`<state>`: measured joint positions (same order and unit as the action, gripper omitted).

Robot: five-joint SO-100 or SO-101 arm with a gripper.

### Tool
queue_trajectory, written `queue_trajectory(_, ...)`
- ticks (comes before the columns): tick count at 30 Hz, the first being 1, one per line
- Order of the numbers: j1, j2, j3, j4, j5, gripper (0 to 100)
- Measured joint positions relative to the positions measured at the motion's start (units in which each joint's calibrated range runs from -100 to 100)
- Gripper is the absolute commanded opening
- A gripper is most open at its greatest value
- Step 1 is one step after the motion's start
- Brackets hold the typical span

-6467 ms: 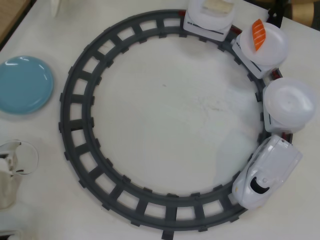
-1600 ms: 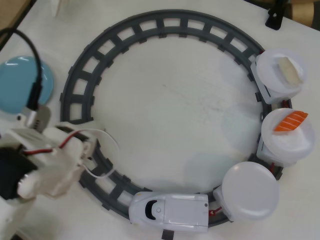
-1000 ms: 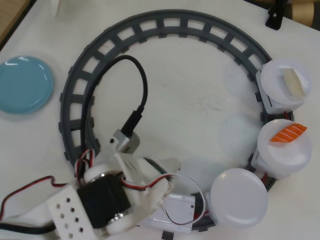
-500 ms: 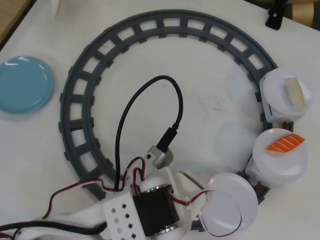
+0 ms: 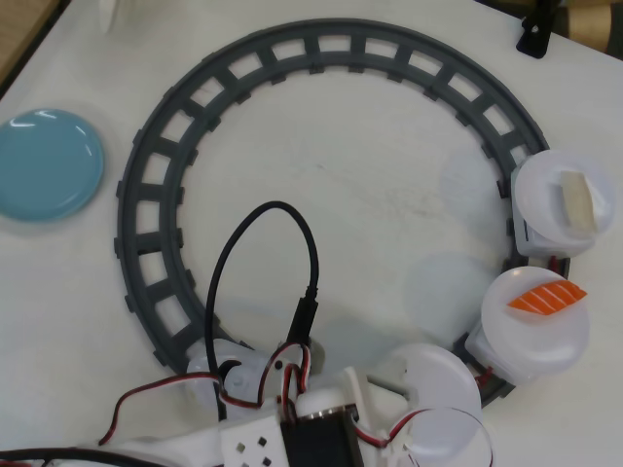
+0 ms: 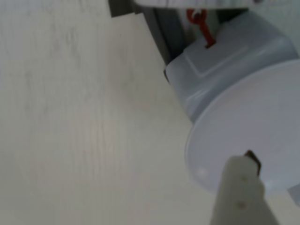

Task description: Pick up the sushi from the Shinkansen and put it on the blue dish

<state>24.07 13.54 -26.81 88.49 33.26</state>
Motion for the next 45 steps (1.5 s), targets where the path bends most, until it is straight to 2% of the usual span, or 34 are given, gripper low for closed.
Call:
queue_trajectory(10,2.53,0.0,0.0,3.03,7.92,30)
queue_trajectory(37,2.29,0.0,0.0,3.87,8.28,30)
queue_trajectory(45,-1.06,0.0,0.0,3.78,8.28,30)
